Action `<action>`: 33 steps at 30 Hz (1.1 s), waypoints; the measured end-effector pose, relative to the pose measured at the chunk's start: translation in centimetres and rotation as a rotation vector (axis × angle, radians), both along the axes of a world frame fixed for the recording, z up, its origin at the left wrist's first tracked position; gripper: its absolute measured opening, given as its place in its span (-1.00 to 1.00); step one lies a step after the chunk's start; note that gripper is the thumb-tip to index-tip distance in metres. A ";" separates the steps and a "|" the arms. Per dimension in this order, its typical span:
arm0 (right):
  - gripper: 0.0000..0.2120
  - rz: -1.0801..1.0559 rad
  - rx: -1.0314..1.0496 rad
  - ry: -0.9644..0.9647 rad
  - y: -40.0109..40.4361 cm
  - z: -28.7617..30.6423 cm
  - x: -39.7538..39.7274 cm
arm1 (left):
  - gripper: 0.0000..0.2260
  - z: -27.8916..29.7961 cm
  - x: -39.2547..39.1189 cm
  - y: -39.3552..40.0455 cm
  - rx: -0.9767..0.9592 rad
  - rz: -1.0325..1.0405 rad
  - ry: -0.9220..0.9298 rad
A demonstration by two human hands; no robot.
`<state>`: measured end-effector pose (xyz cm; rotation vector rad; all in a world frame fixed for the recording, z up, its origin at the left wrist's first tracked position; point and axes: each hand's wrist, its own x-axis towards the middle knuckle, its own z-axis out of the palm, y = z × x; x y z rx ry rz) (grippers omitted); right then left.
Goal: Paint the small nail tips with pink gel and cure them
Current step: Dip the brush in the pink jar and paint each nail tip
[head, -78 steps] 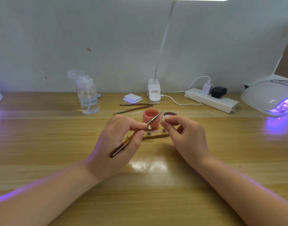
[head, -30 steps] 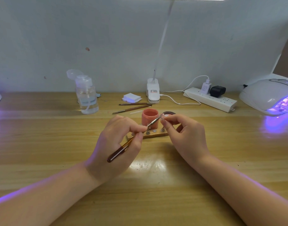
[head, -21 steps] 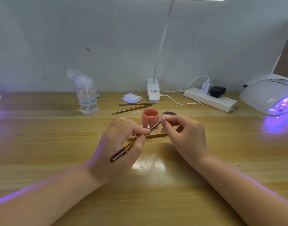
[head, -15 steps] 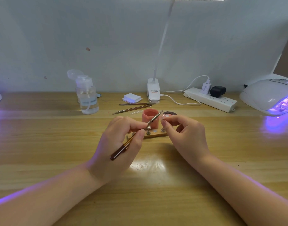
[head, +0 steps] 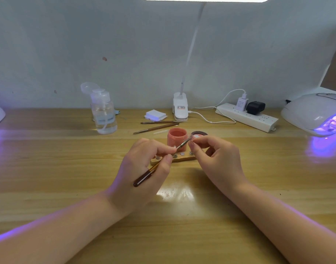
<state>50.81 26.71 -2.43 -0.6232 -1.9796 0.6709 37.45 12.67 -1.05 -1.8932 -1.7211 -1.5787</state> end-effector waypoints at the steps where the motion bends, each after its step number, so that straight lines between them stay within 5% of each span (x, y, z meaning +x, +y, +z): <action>1: -0.89 -0.011 -0.010 0.003 0.1 0.0 0.0 | -0.84 0.0 -0.1 -0.1 -0.001 -0.010 0.008; 4: -0.83 -0.065 -0.045 0.032 0.4 0.1 0.0 | -0.86 0.5 -0.2 -0.1 0.005 -0.017 -0.050; 9: -0.86 -0.068 -0.074 0.015 0.5 -0.1 -0.3 | -0.86 4.0 -0.9 2.2 -0.073 0.093 -0.414; 14: -0.90 -0.060 -0.066 0.015 0.7 -0.3 -0.3 | -0.79 8.2 -3.4 6.5 -0.390 0.297 -0.330; 23: -0.90 -0.044 -0.053 0.036 0.6 -0.4 -0.4 | -0.87 8.7 -3.5 11.4 -0.802 0.308 -0.256; 28: -0.90 -0.045 -0.051 0.025 0.5 -0.3 -0.4 | -0.87 8.8 -3.6 11.1 -0.791 0.299 -0.295; 33: -0.93 -0.037 -0.042 0.007 0.5 -0.3 -0.3 | -0.84 9.2 -5.5 10.0 -0.673 0.263 -0.576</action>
